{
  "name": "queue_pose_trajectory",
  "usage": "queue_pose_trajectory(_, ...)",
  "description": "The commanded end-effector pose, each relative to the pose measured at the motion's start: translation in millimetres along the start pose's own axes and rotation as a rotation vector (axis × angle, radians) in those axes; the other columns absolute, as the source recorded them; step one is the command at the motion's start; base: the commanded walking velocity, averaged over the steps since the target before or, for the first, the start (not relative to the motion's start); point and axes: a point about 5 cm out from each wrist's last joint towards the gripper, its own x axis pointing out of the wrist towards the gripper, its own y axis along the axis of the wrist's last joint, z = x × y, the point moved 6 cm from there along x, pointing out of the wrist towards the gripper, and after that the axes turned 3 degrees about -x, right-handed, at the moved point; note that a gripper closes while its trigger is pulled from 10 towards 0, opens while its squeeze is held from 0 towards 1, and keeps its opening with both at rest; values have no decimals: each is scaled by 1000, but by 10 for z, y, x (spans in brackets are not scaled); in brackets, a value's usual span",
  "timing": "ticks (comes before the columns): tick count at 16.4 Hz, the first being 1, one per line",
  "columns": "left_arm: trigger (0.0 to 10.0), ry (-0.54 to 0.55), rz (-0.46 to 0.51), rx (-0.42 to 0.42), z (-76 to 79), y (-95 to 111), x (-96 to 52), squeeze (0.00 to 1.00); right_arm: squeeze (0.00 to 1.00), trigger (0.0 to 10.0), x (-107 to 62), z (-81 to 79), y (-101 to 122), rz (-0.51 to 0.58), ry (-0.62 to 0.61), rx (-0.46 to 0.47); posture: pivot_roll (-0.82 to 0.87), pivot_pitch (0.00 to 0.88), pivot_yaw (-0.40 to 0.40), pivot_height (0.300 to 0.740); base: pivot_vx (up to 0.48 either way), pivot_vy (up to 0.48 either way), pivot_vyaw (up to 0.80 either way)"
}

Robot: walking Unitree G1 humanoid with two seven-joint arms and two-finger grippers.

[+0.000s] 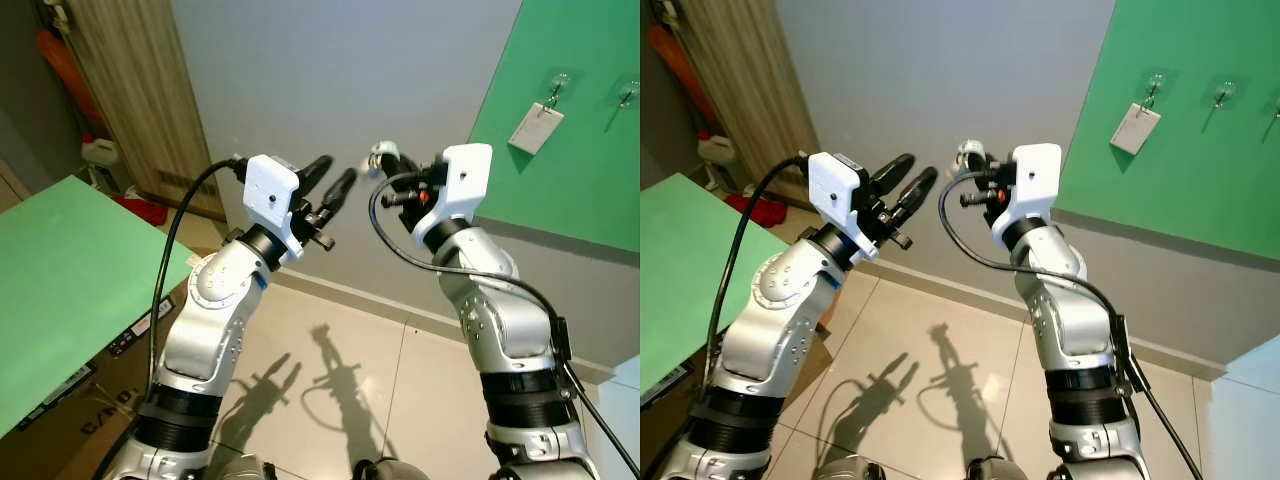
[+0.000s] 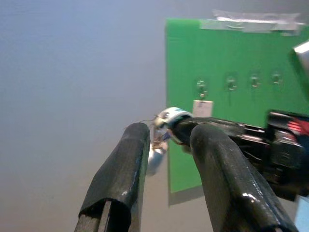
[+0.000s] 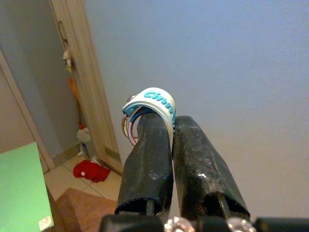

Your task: Hang keys on a hook

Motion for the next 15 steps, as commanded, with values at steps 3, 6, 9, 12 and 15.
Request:
queue_pose_trajectory(3, 10000, -48, 17, 32, 26, 117, 24, 0, 0, 10000, 55, -55, 153, 43, 40, 26, 19, 78, -24, 740, 0, 0, 0)
queue_pose_trajectory(6, 10000, -48, 26, 61, -20, 191, 60, 0, 0, 10000, 73, -98, 236, 65, 63, 44, 20, 75, -24, 740, 0, 0, 0)
queue_pose_trajectory(9, 10000, -43, 20, 78, -48, 196, 119, 0, 0, 10000, 42, -184, 292, 82, 112, 62, 12, 71, -20, 740, 0, 0, 0)
queue_pose_trajectory(12, 10000, -35, 26, 83, -86, 225, 167, 0, 0, 10000, 40, -184, 285, 78, 128, 61, 12, 63, -27, 740, 0, 0, 0)
queue_pose_trajectory(15, 10000, -34, 11, 78, -67, 189, 123, 0, 0, 10000, -5, -256, 235, 59, 162, 61, 9, 80, -25, 740, 0, 0, 0)
